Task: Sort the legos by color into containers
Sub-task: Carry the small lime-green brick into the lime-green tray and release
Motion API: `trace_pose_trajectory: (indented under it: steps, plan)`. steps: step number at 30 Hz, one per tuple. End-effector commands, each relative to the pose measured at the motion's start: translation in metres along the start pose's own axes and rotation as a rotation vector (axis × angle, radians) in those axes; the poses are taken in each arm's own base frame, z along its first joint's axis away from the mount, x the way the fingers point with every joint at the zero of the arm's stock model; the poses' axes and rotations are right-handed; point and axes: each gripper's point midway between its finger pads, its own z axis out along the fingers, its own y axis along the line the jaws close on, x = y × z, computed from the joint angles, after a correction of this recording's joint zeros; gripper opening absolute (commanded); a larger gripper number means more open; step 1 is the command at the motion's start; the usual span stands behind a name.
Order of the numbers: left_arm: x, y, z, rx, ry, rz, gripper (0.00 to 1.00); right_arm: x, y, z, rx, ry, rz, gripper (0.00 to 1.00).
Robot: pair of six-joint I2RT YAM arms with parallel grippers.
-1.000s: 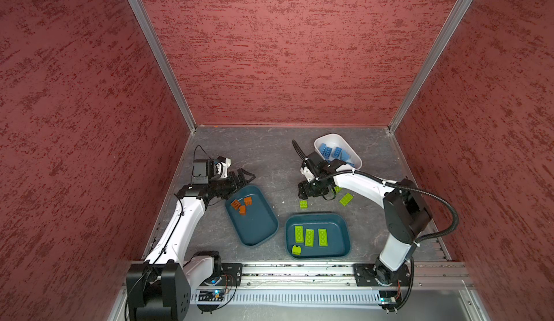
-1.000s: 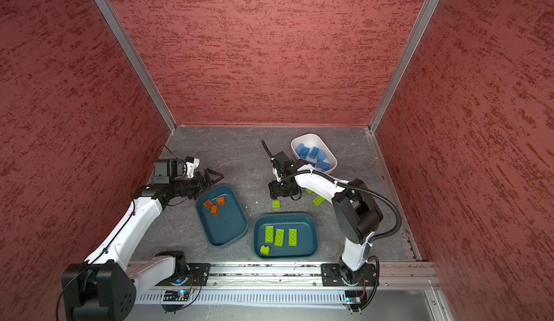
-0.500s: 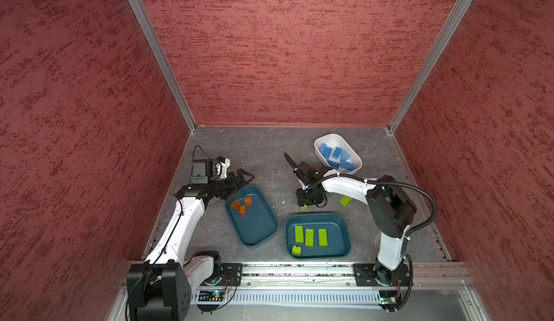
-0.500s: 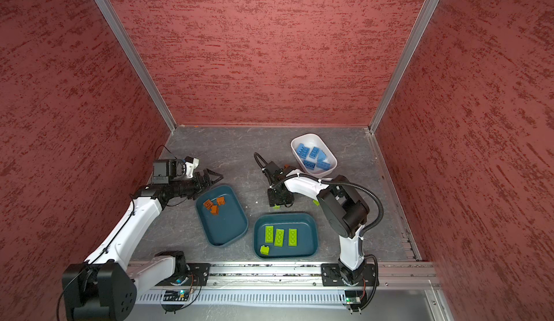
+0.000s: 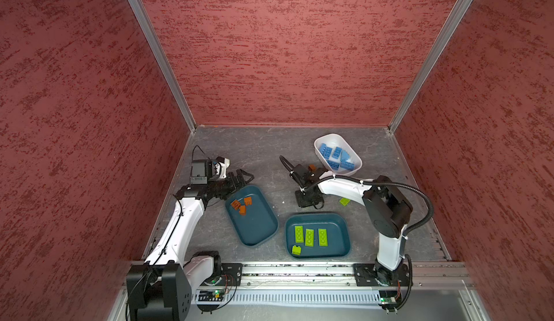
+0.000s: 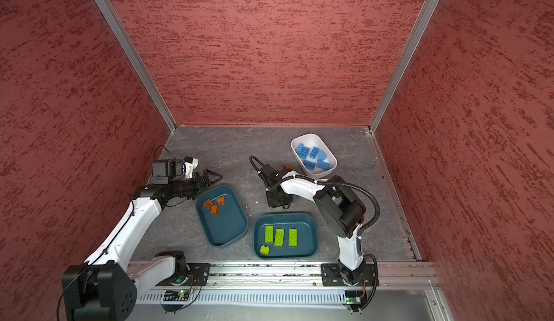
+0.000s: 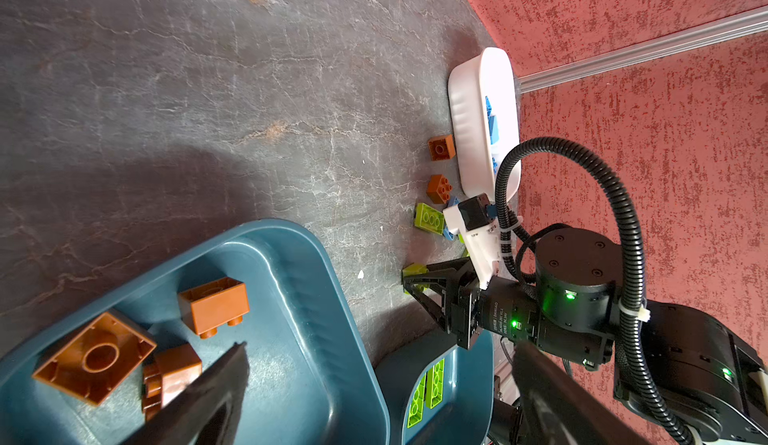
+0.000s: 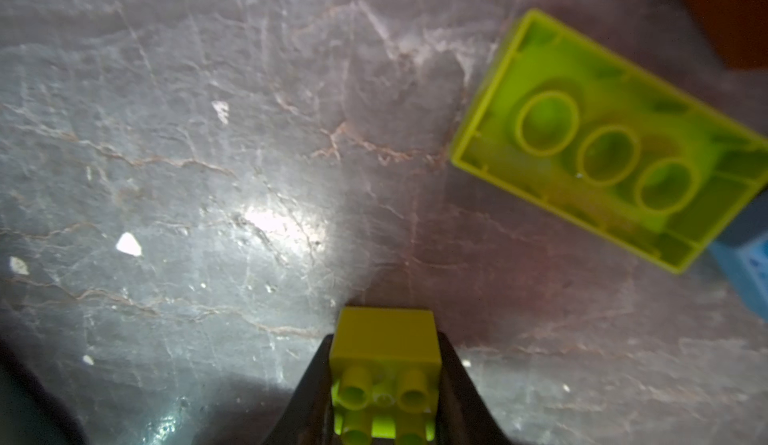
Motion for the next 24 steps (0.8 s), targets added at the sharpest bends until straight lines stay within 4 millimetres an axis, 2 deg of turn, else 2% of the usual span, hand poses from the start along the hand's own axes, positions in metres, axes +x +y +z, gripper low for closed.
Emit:
trace_pose_trajectory:
  steps: [1, 4, 6, 12, 14, 20, 24]
  plan:
    - [-0.001, -0.011, -0.002, 0.051, -0.008, 0.015, 0.99, -0.024, 0.000, -0.042, 0.023, -0.107, -0.014, 0.27]
    - [-0.002, -0.023, -0.002, 0.078, -0.013, 0.039, 0.99, -0.028, -0.002, -0.069, 0.013, -0.143, -0.014, 0.25]
    - [-0.002, -0.029, -0.002, 0.088, -0.012, 0.052, 0.99, -0.023, -0.003, -0.083, 0.002, -0.145, -0.010, 0.25]
    - [-0.002, -0.042, 0.003, 0.119, 0.011, 0.072, 0.99, 0.022, -0.018, -0.109, -0.035, -0.082, 0.066, 0.24]
    - [0.000, -0.043, 0.006, 0.121, 0.019, 0.075, 0.99, 0.042, -0.021, -0.112, -0.060, -0.053, 0.101, 0.24]
    - [0.002, -0.039, 0.016, 0.115, 0.044, 0.072, 0.99, 0.104, -0.037, -0.102, -0.101, 0.054, 0.169, 0.26]
    - [0.000, -0.039, 0.017, 0.108, 0.049, 0.085, 0.99, 0.133, -0.045, -0.090, -0.076, 0.112, 0.170, 0.27]
